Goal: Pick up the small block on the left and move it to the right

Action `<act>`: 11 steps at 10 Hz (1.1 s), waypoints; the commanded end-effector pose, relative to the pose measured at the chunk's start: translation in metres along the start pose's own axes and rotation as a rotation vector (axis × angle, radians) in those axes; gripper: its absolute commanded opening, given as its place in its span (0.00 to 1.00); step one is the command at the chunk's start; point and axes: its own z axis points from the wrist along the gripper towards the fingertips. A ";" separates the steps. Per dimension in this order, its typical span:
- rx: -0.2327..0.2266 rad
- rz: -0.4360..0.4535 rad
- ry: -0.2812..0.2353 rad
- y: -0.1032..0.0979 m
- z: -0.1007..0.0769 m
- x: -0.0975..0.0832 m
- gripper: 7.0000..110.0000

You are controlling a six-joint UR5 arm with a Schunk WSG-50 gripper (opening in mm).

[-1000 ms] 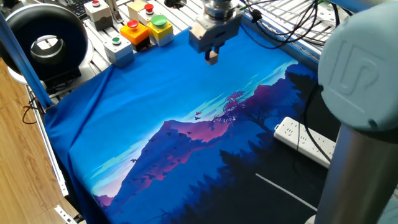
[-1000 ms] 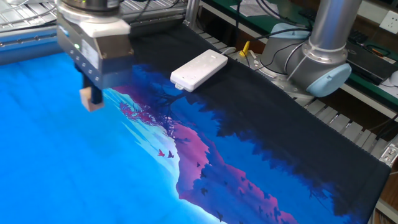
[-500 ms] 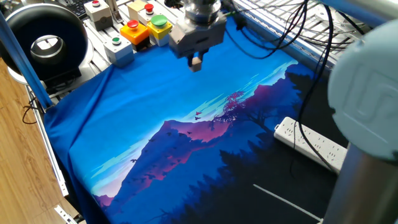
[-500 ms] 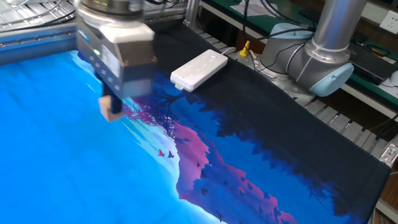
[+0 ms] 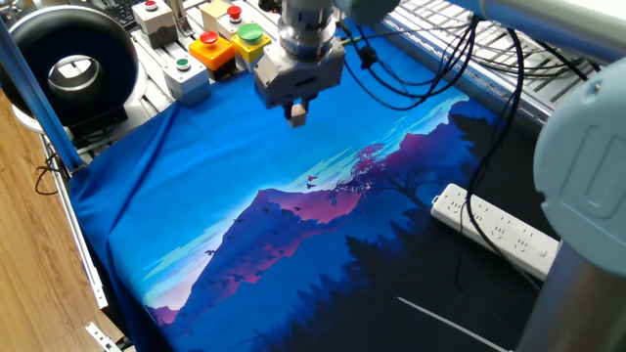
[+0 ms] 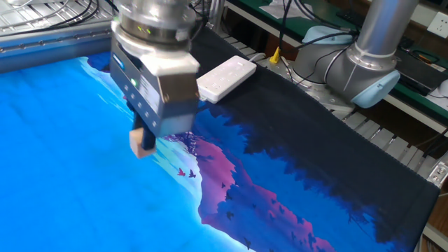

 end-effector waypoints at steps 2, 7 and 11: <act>-0.006 0.019 -0.038 0.010 0.019 -0.001 0.00; 0.006 0.020 -0.059 0.007 0.025 -0.010 0.00; 0.021 0.014 -0.101 0.003 0.024 -0.020 0.00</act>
